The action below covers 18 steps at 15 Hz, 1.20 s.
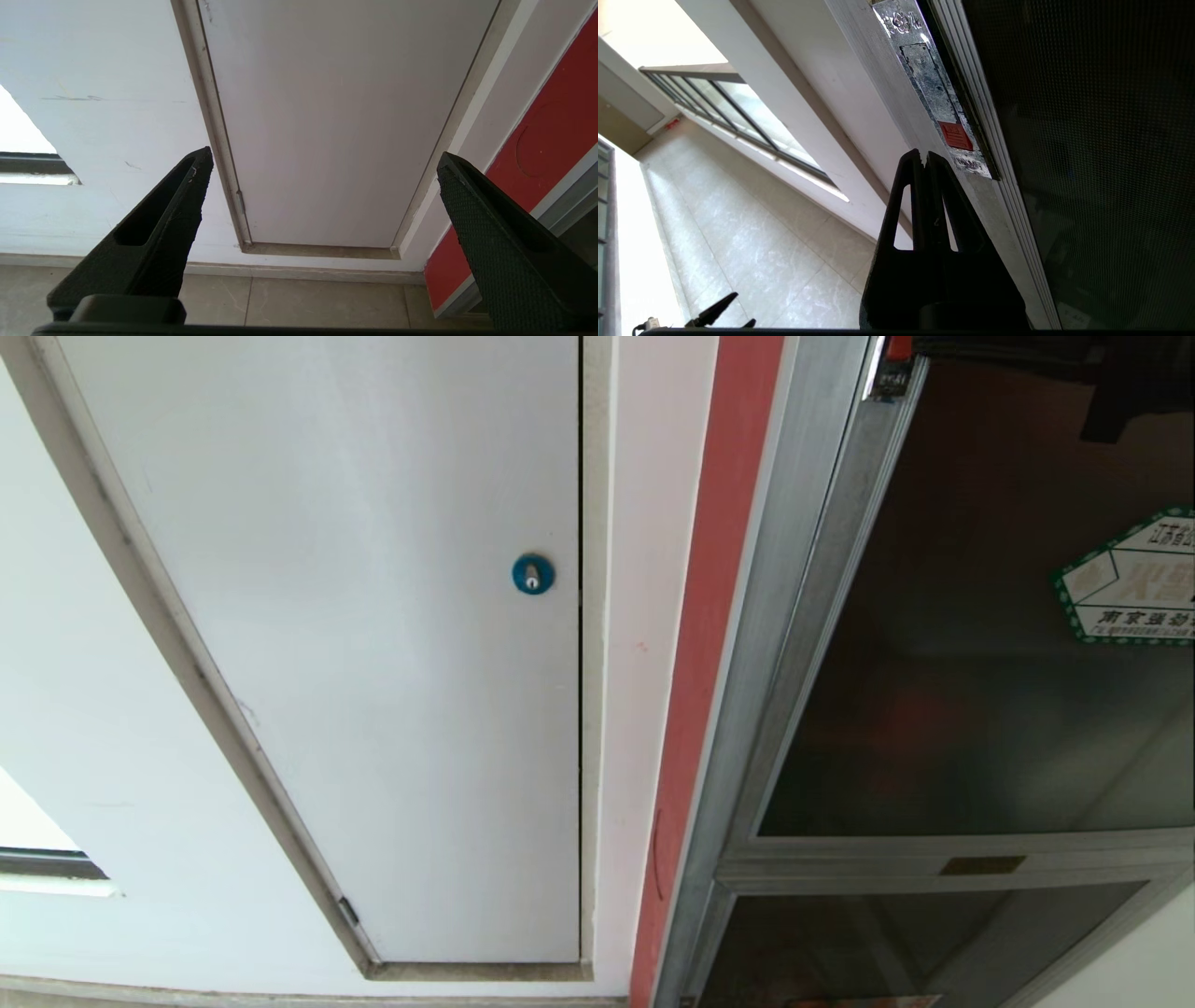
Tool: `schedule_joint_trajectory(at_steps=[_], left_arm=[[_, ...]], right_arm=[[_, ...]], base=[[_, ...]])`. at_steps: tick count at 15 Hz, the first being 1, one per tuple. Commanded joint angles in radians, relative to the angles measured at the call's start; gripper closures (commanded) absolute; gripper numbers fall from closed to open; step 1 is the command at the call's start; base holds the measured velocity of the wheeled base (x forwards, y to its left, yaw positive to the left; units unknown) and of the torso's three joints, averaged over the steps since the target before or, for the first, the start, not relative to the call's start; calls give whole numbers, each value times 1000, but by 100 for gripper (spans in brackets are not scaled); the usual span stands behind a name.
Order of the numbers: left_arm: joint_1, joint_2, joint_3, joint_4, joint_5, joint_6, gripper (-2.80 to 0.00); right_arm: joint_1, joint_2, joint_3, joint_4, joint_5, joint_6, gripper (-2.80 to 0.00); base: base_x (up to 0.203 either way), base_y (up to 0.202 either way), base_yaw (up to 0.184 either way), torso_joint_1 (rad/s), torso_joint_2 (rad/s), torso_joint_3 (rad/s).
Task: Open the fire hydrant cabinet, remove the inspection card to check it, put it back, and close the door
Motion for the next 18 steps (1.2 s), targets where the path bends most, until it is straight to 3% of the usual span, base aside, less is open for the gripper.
schedule_joint_trajectory(at_steps=[1,9,18], left_arm=[[0,1,0,0,0,-1,-280],[0,1,0,0,0,-1,-280],[0,1,0,0,0,-1,-280]], right_arm=[[0,9,0,0,3,2,0],[-2,39,-2,-48,-1,2,0],[-8,42,20,-74,-65,2,0]], base=[[0,0,0,0,0,0],[0,0,0,0,0,0],[0,0,0,0,0,0]])
